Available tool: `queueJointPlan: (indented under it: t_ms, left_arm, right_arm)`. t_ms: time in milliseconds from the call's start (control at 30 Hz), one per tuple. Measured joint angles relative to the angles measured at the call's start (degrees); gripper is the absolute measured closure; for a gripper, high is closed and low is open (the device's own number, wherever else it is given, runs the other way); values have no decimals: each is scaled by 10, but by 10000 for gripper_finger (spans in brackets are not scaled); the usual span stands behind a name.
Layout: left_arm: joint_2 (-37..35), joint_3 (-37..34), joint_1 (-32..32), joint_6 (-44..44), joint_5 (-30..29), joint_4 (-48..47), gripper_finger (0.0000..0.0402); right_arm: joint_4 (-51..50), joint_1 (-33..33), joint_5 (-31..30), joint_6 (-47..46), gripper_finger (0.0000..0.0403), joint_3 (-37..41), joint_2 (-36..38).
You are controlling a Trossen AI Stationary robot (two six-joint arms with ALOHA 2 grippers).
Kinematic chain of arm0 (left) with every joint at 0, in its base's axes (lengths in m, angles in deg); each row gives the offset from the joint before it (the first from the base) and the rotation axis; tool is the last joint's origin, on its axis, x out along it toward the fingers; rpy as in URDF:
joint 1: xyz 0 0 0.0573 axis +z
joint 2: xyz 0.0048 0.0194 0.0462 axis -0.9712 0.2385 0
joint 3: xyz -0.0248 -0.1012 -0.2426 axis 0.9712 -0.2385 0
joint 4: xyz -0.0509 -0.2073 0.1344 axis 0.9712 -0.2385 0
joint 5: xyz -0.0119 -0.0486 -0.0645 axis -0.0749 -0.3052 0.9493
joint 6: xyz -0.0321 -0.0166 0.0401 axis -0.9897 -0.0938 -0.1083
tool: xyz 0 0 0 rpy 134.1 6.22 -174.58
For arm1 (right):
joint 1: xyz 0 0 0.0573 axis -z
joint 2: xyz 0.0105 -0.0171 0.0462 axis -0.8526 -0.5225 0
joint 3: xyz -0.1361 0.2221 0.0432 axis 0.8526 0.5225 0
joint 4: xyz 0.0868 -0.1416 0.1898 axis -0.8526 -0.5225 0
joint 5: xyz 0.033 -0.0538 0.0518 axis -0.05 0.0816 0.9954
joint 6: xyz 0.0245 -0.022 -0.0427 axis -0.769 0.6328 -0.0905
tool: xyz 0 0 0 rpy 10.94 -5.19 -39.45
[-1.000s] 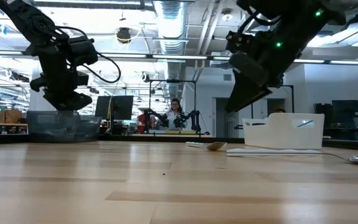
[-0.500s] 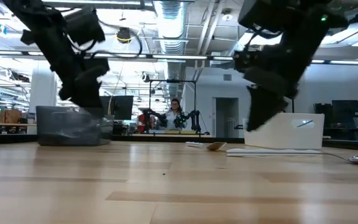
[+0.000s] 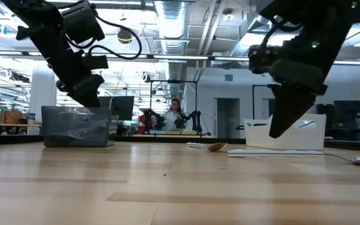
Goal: Sort silverware by color (type)
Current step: Adjust the black bin
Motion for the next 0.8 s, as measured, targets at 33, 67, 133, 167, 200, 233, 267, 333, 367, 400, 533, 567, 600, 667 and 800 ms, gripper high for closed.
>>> queueJointPlan:
  t_ms: [33,67,133,167,200,233,267,333,367,400,533,567,600,667,800]
  left_arm:
    - [0,-1,3,-5,6,6,287]
    - [-4,-1,2,-5,13,17,287]
    - [-7,0,-3,10,28,77,287]
    - [-7,1,-7,22,41,113,288]
    - [-7,2,-12,39,57,149,288]
    - [-7,4,-19,60,79,185,288]
    - [-6,7,-26,80,105,223,288]
    - [-3,9,-41,107,154,283,288]
    - [1,9,-49,111,174,293,288]
    - [8,9,-57,111,186,294,288]
    - [53,-6,-95,79,166,283,288]
    - [68,-11,-104,68,154,283,288]
    - [85,-15,-111,57,145,280,288]
    - [119,-17,-121,35,136,275,288]
    - [163,-13,-123,6,96,282,288]
  right_arm:
    - [1,-2,-7,0,214,0,0]
    - [4,-3,-18,1,214,0,0]
    - [14,5,-39,13,214,0,0]
    - [21,12,-43,21,214,-1,0]
    - [23,20,-43,28,214,-3,0]
    - [21,27,-43,35,214,-7,0]
    - [21,33,-43,38,214,-10,0]
    - [19,40,-43,40,214,-18,0]
    - [15,39,-43,40,214,-20,0]
    - [13,38,-42,40,214,-21,0]
    - [12,22,-54,41,214,-21,0]
    - [13,18,-64,41,214,-21,0]
    - [15,14,-75,41,214,-21,0]
    - [17,9,-92,41,214,-21,0]
    - [16,8,-103,45,214,-21,0]
